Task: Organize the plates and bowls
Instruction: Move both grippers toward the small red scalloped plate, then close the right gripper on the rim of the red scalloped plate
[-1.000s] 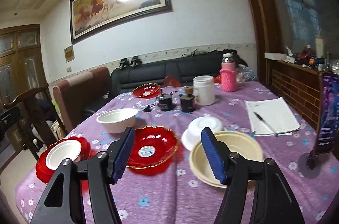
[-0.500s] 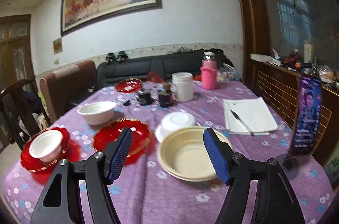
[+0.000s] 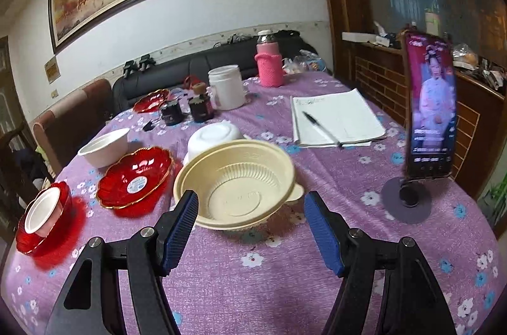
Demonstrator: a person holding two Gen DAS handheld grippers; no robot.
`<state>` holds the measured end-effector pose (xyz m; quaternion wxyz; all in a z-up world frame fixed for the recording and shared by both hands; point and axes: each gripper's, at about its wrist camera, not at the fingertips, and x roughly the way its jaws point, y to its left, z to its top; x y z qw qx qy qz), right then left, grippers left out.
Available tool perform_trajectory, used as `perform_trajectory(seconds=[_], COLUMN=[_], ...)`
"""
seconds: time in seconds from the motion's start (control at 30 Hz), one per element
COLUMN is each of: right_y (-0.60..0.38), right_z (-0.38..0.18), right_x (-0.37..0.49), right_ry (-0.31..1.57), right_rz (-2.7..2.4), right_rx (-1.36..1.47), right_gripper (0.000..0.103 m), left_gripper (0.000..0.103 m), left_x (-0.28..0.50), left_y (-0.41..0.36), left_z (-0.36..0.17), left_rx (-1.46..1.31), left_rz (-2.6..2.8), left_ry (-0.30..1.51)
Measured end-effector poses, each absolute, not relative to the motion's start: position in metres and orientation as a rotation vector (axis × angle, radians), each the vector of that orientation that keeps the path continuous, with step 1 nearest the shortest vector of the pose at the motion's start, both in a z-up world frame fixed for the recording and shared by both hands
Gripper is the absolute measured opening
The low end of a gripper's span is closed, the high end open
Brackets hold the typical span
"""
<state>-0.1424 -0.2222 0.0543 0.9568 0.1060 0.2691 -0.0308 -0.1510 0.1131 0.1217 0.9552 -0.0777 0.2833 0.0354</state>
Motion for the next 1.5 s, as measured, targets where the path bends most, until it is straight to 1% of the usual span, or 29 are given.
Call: perform_trajectory(seconds=[0.2,0.43,0.53,0.67,0.8,0.97,1.13,1.17,1.2,1.23,1.27,1.3,1.5], right_y=[-0.201,-0.173,-0.141,-0.11,-0.102,-0.094,-0.082,-0.081,-0.081,-0.082,-0.084,-0.088,-0.089], right_z=[0.061,0.059,0.048,0.031,0.012,0.002,-0.003,-0.004,-0.004,-0.004,-0.004,-0.003,0.001], right_x=[-0.117,-0.053,-0.019,0.029,0.071,0.094,0.097,0.096,0.094,0.093,0.092,0.089,0.079], right_ry=[0.555,0.693,0.774,0.863,0.981,1.065,1.085,1.084,1.077,1.074,1.073,1.072,1.033], right_rz=[0.063,0.231,0.249,0.145,0.075,0.058,0.043,0.034,0.024,0.021,0.015,0.018,0.037], right_rx=[0.224,0.303,0.214,0.079,0.079,0.103,0.066,0.053,0.048,0.053,0.059,0.084,0.08], right_gripper=[0.074,0.074,0.074,0.073,0.073,0.073,0.072,0.068,0.059,0.053,0.036,0.028,0.022], left_gripper=[0.103,0.103,0.103,0.103,0.103,0.103,0.103,0.103,0.103,0.103,0.103,0.103,0.103], left_x=[-0.14,-0.132,-0.128,-0.127,-0.126,-0.126,-0.124,-0.124,-0.124,-0.125,-0.125,-0.126,-0.127], left_y=[0.09,0.086,0.091,0.101,0.117,0.138,0.156,0.159,0.163,0.166,0.17,0.173,0.171], left_z=[0.107,0.104,0.101,0.099,0.099,0.099,0.092,0.091,0.09,0.09,0.089,0.089,0.09], left_rx=[-0.188,-0.202,-0.213,-0.219,-0.246,-0.294,-0.333,-0.34,-0.351,-0.359,-0.37,-0.377,-0.387], left_rz=[-0.049,-0.054,-0.052,-0.056,-0.045,-0.042,-0.037,-0.035,-0.029,-0.024,-0.016,-0.009,0.001], left_ry=[0.675,0.692,0.703,0.701,0.697,0.668,0.675,0.676,0.677,0.675,0.672,0.67,0.674])
